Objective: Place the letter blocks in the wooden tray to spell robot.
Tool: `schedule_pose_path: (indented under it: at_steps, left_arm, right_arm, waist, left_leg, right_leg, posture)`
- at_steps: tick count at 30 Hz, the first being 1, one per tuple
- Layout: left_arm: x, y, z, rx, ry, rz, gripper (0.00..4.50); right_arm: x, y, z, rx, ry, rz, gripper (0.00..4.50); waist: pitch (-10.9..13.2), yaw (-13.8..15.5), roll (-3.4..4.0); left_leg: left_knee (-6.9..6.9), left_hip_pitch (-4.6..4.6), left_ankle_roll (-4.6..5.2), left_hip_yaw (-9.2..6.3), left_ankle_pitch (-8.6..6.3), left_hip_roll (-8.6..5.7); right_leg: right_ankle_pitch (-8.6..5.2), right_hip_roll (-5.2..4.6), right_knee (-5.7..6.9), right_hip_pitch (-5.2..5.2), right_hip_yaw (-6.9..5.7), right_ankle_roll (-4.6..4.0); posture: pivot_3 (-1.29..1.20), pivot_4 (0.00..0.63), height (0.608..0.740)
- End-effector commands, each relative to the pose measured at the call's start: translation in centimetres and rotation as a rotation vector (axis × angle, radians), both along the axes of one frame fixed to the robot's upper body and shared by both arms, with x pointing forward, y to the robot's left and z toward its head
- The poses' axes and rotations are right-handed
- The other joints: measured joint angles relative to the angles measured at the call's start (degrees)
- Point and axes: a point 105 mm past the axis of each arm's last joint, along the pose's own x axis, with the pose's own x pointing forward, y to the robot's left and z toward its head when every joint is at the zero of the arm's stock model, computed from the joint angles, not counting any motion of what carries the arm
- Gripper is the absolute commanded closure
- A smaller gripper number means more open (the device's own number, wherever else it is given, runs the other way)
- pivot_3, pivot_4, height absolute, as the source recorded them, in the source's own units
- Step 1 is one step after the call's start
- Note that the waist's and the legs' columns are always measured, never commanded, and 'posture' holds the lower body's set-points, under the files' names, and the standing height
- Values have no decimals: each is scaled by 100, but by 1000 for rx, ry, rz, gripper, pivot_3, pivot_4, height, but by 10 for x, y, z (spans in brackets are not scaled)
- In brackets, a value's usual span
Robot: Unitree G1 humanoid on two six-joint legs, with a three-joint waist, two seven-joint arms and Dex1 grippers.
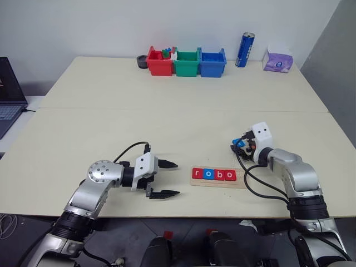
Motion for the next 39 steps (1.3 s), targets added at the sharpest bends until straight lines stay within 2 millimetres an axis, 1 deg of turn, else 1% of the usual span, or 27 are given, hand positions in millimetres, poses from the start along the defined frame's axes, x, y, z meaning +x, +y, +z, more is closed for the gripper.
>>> schedule_pose_path:
  at_steps: [1,3,6,8,10,11,14,17,19,21,23,26,30,32,33,34,35,36,39]
  left_arm:
    - [-2,0,7,-6,-31,-12,0]
    - [-2,-1,6,-6,-29,-13,0]
    - [-1,-2,5,-7,-29,-15,0]
    - [-2,-3,4,-9,-27,-19,0]
    - [-3,-4,3,-13,-22,-28,0]
    - [-4,-4,2,-13,-20,-32,0]
    - [-3,-6,1,-15,-16,-42,0]
    - [0,-7,3,-25,-17,-47,0]
    - [0,-8,4,-27,-19,-50,0]
    - [0,-7,4,-28,-18,-53,0]
    - [0,-7,3,-27,-18,-58,0]
    - [1,-8,3,-25,-20,-65,0]
    - [3,-9,3,-22,-29,-67,0]
    - [3,-9,3,-20,-31,-66,0]
    - [3,-8,3,-19,-32,-65,0]
    - [2,-8,2,-18,-32,-64,0]
    - [2,-8,2,-17,-33,-63,0]
    - [2,-8,1,-17,-33,-62,0]
    - [1,-8,1,-19,-34,-57,0]
  right_arm:
    - [2,-4,5,-4,-19,-16,2343]
    - [2,-5,8,10,-25,-26,3040]
    - [-2,-9,15,18,-54,-51,3043]
    - [-10,-15,18,12,-77,-79,3043]
    - [-23,-21,21,7,-95,-121,3043]
    - [-31,-26,22,3,-106,-153,3043]
    - [-63,-41,21,-5,-120,-266,3043]
    - [-95,-48,17,0,-108,-378,3043]
    - [-112,-48,9,28,-77,-450,3043]
    - [-125,-43,0,47,-42,-488,3043]
    - [-132,-37,-10,76,-9,-518,3043]
    - [-134,-32,-17,99,4,-548,3043]
    - [-133,-36,-28,132,30,-613,3043]
    - [-134,-38,-32,147,39,-637,2323]
    - [-134,-38,-32,156,36,-647,2074]
    - [-133,-39,-31,165,25,-655,1713]
    - [-132,-38,-28,172,14,-654,1370]
    - [-130,-37,-25,189,-2,-647,1120]
    - [-127,-34,-12,213,-56,-613,92]
  waist:
    - [0,1,0]
    - [0,1,0]
    - [0,1,0]
    - [0,11,0]
    - [0,24,1]
    - [0,23,1]
    - [-3,23,5]
    - [-4,17,7]
    - [-6,10,10]
    - [-6,-14,11]
    - [-7,-22,12]
    - [-7,-23,11]
    - [-11,-16,5]
    - [-14,-16,0]
    - [-16,-16,-2]
    - [-16,-15,-3]
    - [-17,-13,-3]
    - [-17,-12,-3]
    - [-16,-5,-3]
  left_leg:
    - [0,0,0,0,0,0]
    - [-1,0,0,0,0,0]
    - [-1,0,0,0,0,0]
    - [-3,-1,0,-1,0,0]
    - [-4,-8,0,-7,0,-1]
    - [-4,-14,0,-11,0,-2]
    - [-4,-30,0,-17,0,-1]
    - [-4,-32,-1,-19,0,1]
    - [-4,-31,-1,-21,0,3]
    - [-4,-26,-1,-17,0,7]
    - [-4,-16,-1,-14,0,7]
    - [-4,-1,-1,-10,1,7]
    - [-3,6,-1,-6,1,4]
    - [-4,5,-1,-6,1,4]
    - [-4,5,-1,-7,1,5]
    - [-4,6,-1,-7,1,5]
    - [-4,5,-1,-7,1,5]
    - [-4,5,-1,-7,1,5]
    - [-4,5,-1,-7,1,3]
  right_leg:
    - [0,0,0,0,0,0]
    - [0,0,0,0,0,0]
    - [0,0,0,0,0,0]
    - [0,0,-1,-1,0,0]
    - [-1,-2,-2,-2,-2,0]
    - [-1,-4,-2,-3,-1,1]
    - [-1,-4,-3,-14,0,1]
    - [-3,-3,0,-18,1,4]
    - [-16,-2,1,-19,1,27]
    - [-17,0,2,-19,4,29]
    - [-18,-1,2,-18,6,30]
    - [-18,0,3,-10,12,30]
    - [-18,1,0,-3,12,30]
    - [-18,1,-1,-2,11,30]
    - [-18,1,-2,-2,12,31]
    - [-18,0,-2,-2,13,31]
    - [-18,0,-2,-2,13,31]
    - [-18,0,-2,-2,13,31]
    - [-18,-1,-3,-2,15,31]
  posture:
    - [0,150,740]
    - [0,150,740]
    - [0,150,740]
    - [0,150,740]
    - [0,150,740]
    - [0,150,740]
    - [0,150,740]
    - [0,150,740]
    - [0,150,740]
    - [0,150,740]
    - [0,150,740]
    - [0,150,740]
    - [0,150,740]
    - [0,150,740]
    - [0,150,740]
    - [0,150,740]
    - [0,150,740]
    - [0,150,740]
    - [0,150,740]
